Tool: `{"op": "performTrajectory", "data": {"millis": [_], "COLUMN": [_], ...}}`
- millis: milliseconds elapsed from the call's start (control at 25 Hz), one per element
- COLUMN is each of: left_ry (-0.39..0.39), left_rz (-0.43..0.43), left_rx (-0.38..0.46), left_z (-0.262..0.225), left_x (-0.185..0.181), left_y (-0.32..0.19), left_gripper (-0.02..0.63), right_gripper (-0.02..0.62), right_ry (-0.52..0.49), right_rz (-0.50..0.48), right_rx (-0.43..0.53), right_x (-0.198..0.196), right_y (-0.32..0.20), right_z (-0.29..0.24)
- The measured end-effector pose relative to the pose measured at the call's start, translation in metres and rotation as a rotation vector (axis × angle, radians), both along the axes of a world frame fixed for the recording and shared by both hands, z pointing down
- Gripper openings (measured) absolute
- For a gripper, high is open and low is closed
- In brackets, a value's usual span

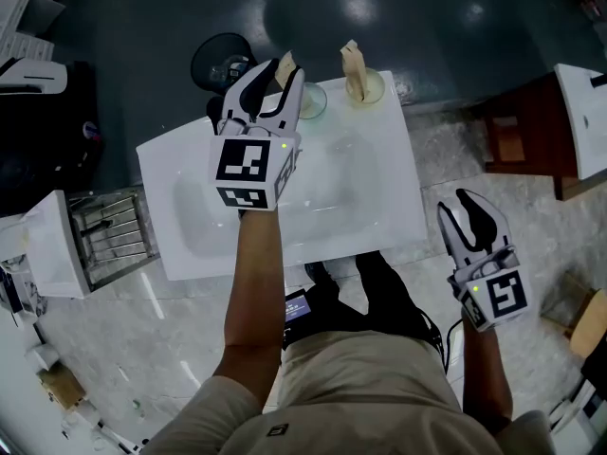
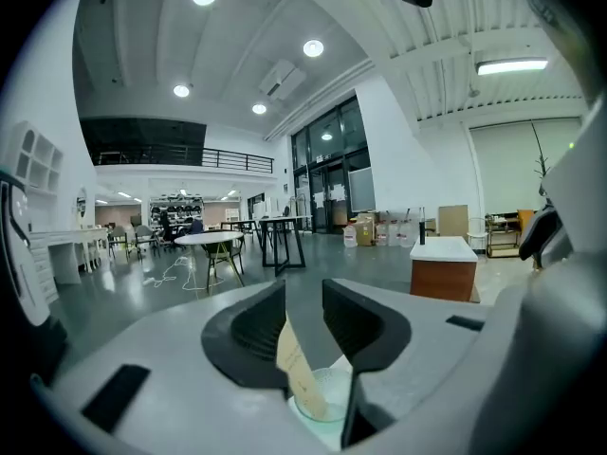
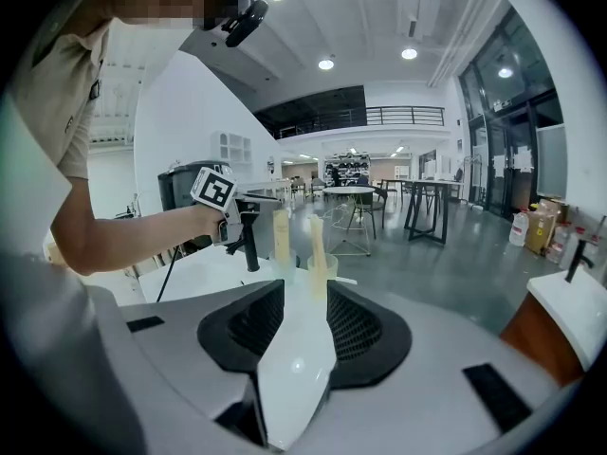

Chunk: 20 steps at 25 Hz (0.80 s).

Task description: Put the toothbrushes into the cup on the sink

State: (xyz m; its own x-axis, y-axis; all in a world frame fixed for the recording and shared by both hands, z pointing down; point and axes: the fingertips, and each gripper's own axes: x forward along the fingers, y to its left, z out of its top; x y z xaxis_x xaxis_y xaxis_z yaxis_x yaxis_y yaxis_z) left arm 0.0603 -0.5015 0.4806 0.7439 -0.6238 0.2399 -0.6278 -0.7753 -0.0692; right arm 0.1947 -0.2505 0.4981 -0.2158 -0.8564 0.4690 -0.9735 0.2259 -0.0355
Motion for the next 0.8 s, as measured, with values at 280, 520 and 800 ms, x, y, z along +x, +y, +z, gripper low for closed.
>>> {"op": "performTrajectory", "data": {"millis": [280, 520, 800], "left_ry": [0.018, 0.035, 0.052], "left_rz": [0.023, 0.06, 0.1], "left_rx": [0.068, 0.128, 0.207], "left_z": [-0.057, -0.111, -0.173], "left_x": [-0.019, -0.04, -0.084], "left_y": [0.029, 0.068, 0.121], "left_gripper": [0.104, 0.104, 0.086], "right_gripper": [0.138, 0.138, 0.13], "right_ry": [0.008, 0.011, 0.001], "right_rz": [-0.009, -0.029, -0.065], "right_rx": [0.059, 0.141, 0.233], "right_x": [-0.021, -0.047, -0.091], "right_y": [0.008, 0.013, 0.018], "right_z": [-0.033, -0.073, -0.122]}}
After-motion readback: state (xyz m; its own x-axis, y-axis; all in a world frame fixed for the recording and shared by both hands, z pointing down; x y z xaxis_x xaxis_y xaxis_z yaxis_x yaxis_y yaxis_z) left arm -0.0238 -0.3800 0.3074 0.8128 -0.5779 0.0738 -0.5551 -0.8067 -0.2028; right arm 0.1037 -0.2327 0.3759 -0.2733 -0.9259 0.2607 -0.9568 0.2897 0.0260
